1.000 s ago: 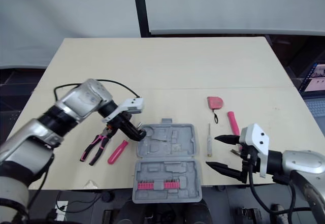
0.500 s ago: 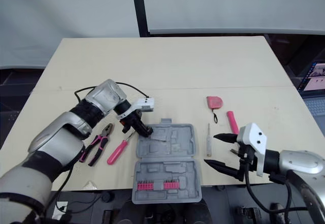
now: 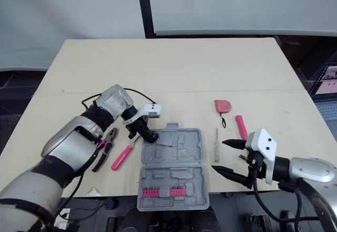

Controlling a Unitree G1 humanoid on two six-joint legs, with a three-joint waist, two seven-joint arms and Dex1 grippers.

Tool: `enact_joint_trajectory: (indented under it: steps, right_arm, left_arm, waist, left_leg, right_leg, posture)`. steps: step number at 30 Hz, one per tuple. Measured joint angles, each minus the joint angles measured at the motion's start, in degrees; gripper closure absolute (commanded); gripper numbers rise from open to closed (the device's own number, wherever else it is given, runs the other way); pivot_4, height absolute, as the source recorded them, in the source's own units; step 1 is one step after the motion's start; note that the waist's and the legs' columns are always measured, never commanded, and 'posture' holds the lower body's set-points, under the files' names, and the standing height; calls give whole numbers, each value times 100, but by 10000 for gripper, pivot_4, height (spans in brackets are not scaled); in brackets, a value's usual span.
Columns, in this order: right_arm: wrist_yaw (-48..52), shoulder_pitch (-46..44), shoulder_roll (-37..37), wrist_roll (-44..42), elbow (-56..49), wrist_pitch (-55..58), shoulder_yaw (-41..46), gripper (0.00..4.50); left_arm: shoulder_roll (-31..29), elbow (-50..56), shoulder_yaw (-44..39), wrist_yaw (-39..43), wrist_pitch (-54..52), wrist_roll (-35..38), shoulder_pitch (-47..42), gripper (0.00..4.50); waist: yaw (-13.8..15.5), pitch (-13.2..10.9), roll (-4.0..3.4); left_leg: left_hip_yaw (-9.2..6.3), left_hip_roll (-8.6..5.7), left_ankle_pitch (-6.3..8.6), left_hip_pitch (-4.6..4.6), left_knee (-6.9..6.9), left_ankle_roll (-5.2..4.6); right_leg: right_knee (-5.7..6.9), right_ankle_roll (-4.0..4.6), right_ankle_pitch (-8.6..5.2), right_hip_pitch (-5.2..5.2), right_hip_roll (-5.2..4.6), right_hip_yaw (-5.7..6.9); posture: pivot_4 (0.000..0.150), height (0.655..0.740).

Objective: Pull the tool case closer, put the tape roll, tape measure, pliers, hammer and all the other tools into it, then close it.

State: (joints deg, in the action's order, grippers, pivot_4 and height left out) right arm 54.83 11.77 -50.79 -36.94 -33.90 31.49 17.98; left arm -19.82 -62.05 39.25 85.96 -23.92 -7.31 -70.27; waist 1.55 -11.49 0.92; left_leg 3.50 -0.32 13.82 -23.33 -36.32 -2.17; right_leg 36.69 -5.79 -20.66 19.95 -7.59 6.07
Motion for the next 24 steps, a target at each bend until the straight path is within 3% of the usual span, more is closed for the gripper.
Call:
enact_joint_trajectory:
  steps: [7, 8, 9, 13, 18, 22, 24]
  right_arm:
    - [-52, -16, 2, -4, -1, 0, 0, 0]
    - [-53, -16, 3, -8, -3, 0, 0, 0]
    - [-54, -17, 4, -14, -8, 1, 0, 0]
    - [-55, -18, 7, -32, -30, 9, 4, 0]
    - [-54, -126, 17, -65, -31, 21, 9, 0]
    - [-54, -234, 45, -81, -19, 31, -33, 0]
    - [-54, -277, 49, -81, -10, 39, -81, 0]
  left_arm:
    - [75, -154, -316, -4, 177, -194, -1, 44501]
    - [61, -125, -360, -3, 143, -194, 2, 37870]
    - [15, -51, -424, -1, 79, -193, 7, 35096]
    - [-702, 1006, -691, 1, -259, -159, 102, 16858]
    - [-1398, 2715, -1395, -10, -596, 432, 975, 16858]
    - [-1236, 3223, -2490, -253, 739, 1244, 2247, 16858]
    - [-1056, 3018, -2826, -532, 1472, 1410, 2676, 21784]
  waist:
    - [-1, 0, 0]
    - [-1, 0, 0]
    - [-2, -1, 1]
    - [-38, -2, 3]
    - [-30, 2, -3]
    - [-20, 4, -8]
    - [3, 4, -7]
  left_leg:
    - [0, 0, 0, 0, 0, 0]
    - [0, 0, 0, 0, 0, 0]
    - [-1, 0, 0, 0, 0, 0]
    - [1, 2, 1, 5, 9, 7]
    - [-4, 3, 1, 13, 8, 8]
    - [-18, 4, 2, 18, -2, 7]
    - [-25, 4, 2, 15, -8, 6]
  right_leg:
    - [0, 0, 0, 0, 0, 1]
    - [0, 0, 0, 0, 0, 1]
    - [0, 0, 0, 0, 0, 2]
    - [-1, 0, 0, 1, 3, -3]
    - [-12, 0, 0, -15, 1, -3]
    - [-17, 2, 2, -32, -5, 8]
    - [-16, 1, 3, -33, -5, 16]
  posture:
    - [1500, 7278]
    - [1500, 7278]
    - [1500, 7278]
    - [1500, 7278]
    - [1500, 7278]
    - [1500, 7278]
    - [1500, 7278]
